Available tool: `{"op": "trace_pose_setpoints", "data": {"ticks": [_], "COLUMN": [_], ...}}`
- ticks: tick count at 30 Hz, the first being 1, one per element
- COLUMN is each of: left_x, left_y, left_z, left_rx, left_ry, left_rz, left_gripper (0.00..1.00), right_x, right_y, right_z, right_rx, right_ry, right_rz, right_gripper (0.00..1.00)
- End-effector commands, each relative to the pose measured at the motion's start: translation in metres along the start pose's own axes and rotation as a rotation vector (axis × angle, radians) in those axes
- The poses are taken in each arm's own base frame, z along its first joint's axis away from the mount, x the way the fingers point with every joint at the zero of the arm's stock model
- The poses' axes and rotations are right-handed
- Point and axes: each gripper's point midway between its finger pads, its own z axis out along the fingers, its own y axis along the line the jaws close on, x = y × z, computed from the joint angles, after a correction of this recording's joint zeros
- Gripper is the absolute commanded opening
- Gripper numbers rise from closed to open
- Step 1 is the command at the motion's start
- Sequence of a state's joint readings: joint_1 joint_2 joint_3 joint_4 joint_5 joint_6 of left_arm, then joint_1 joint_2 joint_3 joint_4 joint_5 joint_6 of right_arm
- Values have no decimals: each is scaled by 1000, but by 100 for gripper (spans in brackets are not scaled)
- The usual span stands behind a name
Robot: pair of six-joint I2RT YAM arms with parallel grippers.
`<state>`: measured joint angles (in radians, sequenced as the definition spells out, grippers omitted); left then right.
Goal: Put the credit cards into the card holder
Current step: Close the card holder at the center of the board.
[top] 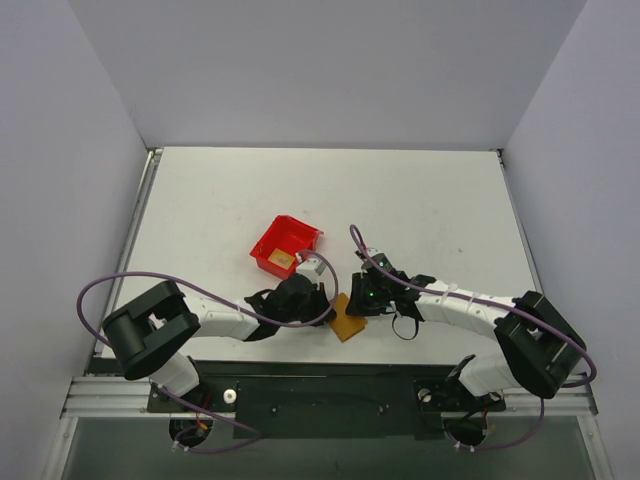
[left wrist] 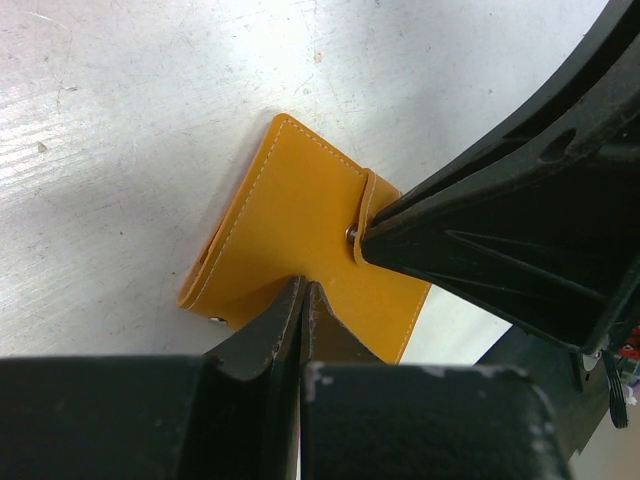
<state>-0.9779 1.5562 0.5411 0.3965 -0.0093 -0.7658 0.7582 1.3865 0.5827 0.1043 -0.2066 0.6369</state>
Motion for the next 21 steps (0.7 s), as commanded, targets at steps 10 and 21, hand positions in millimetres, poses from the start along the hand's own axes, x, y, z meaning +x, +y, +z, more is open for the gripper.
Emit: {"op": "trace_pose_setpoints", "data": {"ticks": [10,21], "left_x": [11,12], "left_y": [11,12], "left_z": [3,3], "left_rx": [-39,-40], "left_ry": [45,48], "left_rz": [7,9], "left_gripper": [2,2], "right_x": [1,13], "right_y": [1,-7], "right_z": [11,17], "right_rx": [13,136], "right_ry": [28,131], "right_rz": [1,-40], "right_gripper": [9,7]}}
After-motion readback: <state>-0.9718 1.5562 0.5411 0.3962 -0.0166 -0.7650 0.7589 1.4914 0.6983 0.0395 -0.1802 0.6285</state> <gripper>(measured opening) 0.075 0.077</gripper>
